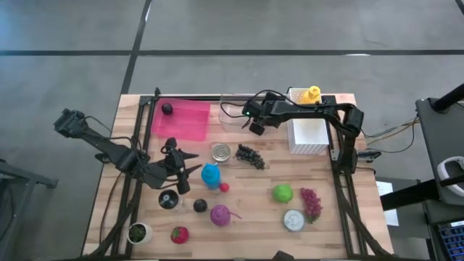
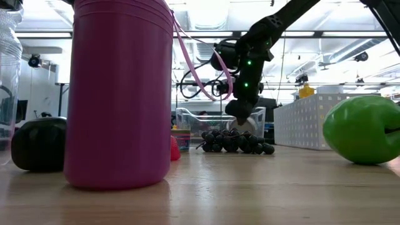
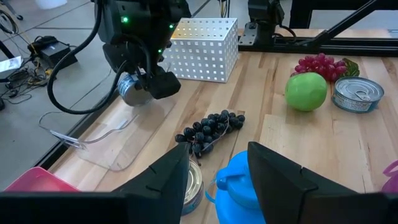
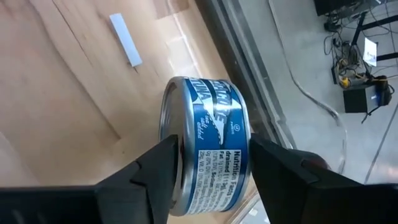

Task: Pick & Place Food Item
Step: Put the blue tuna can into the transparent bin, then put the blue water bottle into the white bin

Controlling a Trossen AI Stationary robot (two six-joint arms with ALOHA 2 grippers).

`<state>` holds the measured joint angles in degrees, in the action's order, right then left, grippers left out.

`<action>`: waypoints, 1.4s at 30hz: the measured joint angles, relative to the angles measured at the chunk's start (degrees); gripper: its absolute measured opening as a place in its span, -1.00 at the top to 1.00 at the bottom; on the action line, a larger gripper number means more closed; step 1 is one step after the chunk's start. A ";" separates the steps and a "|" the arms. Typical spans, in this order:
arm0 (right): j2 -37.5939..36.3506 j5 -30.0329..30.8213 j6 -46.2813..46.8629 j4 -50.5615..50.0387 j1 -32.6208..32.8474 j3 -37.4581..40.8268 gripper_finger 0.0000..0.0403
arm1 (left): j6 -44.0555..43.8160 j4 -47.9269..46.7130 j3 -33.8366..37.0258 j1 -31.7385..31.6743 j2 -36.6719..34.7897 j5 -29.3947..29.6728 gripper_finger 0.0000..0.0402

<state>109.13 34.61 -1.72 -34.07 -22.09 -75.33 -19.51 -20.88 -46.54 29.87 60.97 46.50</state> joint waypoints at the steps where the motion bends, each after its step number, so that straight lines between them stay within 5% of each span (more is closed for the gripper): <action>1: 0.02 -0.02 0.00 -0.03 0.10 0.00 0.03 | 0.00 0.00 0.00 0.01 0.00 -0.01 0.16; 14: -0.70 -2.67 -0.26 -0.74 0.86 -1.10 0.05 | 0.00 0.00 0.00 0.00 0.00 -0.01 0.15; 22: -0.75 -14.01 -0.44 -0.63 0.88 -2.04 0.11 | 0.00 0.00 0.00 0.01 -0.01 -0.01 0.15; 34: -1.57 -13.66 -0.44 -2.75 0.88 -3.33 0.08 | 0.00 0.00 0.00 0.01 0.00 0.00 0.15; 42: -10.53 -11.95 0.49 -3.51 4.82 -2.32 0.13 | -0.02 -0.03 0.00 0.01 0.00 -0.01 0.15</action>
<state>98.60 22.65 -1.23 -37.58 -17.27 -77.65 -19.52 -20.92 -46.54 29.88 60.97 46.49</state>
